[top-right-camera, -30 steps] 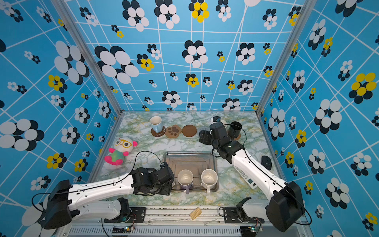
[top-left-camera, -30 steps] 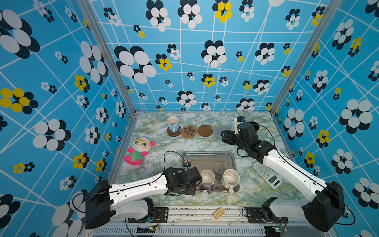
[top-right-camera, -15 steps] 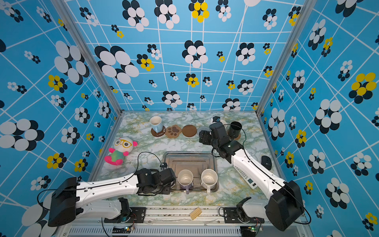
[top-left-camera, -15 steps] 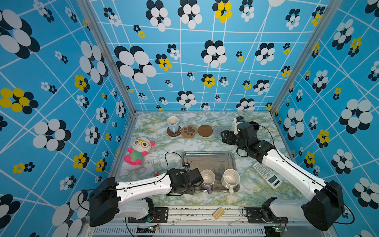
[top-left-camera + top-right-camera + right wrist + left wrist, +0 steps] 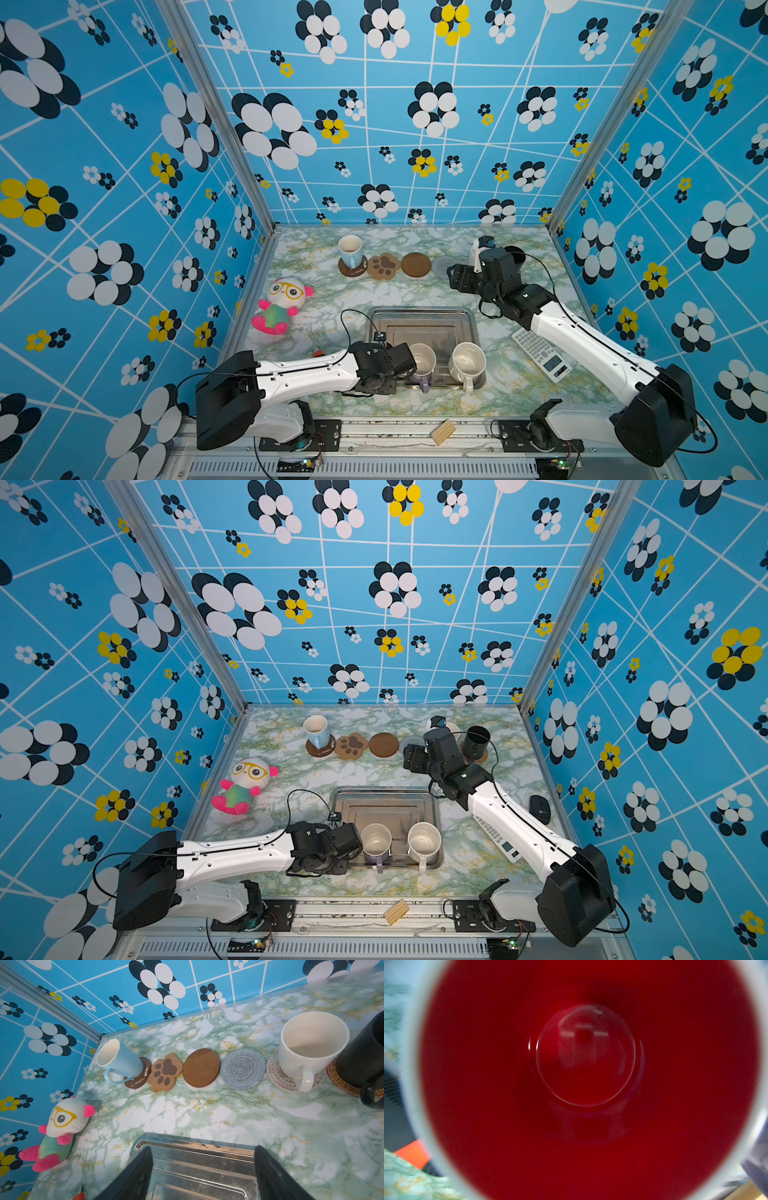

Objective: Place cups on coasters
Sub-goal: Pick up the cup from the tray.

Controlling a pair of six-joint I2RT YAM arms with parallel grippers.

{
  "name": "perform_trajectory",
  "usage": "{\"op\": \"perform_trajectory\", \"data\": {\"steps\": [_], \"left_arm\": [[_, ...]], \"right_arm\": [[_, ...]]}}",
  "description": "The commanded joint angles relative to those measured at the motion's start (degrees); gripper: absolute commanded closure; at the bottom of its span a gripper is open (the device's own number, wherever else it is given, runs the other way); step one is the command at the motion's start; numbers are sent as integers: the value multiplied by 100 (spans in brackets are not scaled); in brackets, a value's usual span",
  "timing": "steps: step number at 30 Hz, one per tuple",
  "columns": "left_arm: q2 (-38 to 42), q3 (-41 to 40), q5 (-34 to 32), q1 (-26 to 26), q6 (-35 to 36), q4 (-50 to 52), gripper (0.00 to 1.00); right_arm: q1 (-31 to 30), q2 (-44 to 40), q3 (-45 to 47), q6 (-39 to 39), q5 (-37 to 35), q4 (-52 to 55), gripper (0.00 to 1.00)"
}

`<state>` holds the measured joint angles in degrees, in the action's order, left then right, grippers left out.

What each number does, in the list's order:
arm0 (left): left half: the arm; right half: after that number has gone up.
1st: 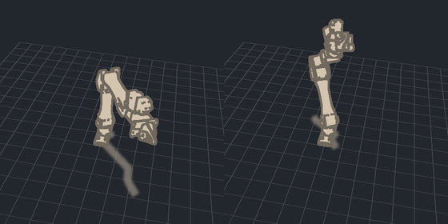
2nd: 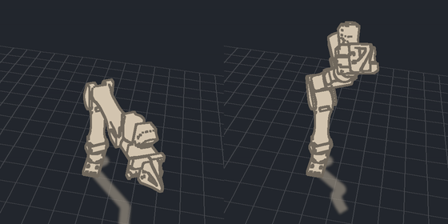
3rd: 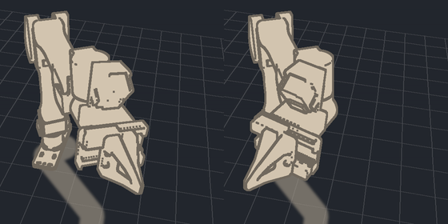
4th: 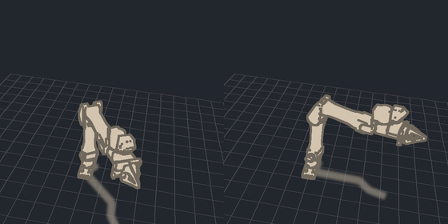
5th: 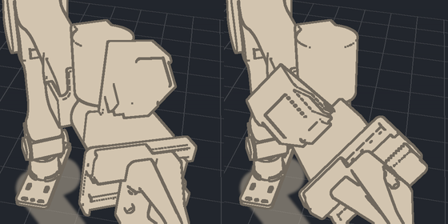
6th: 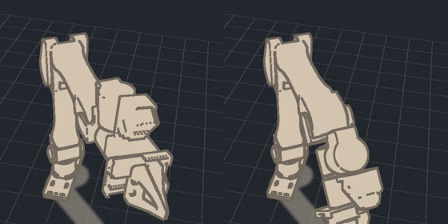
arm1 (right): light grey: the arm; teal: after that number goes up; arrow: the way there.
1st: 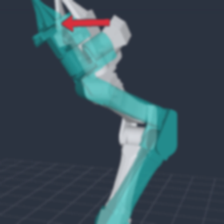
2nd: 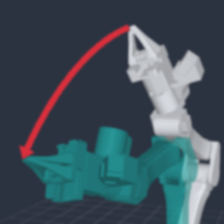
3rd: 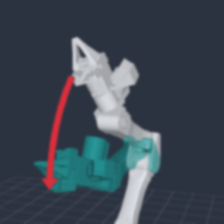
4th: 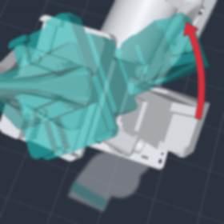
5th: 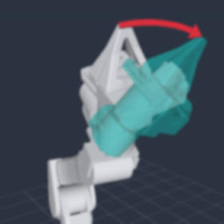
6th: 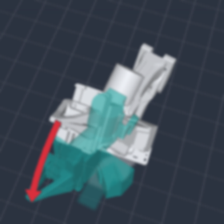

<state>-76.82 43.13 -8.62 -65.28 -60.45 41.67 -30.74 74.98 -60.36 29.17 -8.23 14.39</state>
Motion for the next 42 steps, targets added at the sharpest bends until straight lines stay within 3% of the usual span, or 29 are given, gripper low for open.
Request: {"op": "perform_trajectory", "data": {"steps": [1,7,11,42], "left_arm": [[-78,-51,-188,-3,-48,42,71],[-79,-24,-223,-7,-63,132,83],[-86,49,-310,-21,-140,324,100],[622,415,-940,-116,-100,685,100]], "right_arm": [[-41,3,-84,-69,-36,63,22],[-44,15,-81,-61,-28,77,22],[-41,8,-90,-62,-23,72,22],[-46,-282,23,-17,-82,229,22]]}}
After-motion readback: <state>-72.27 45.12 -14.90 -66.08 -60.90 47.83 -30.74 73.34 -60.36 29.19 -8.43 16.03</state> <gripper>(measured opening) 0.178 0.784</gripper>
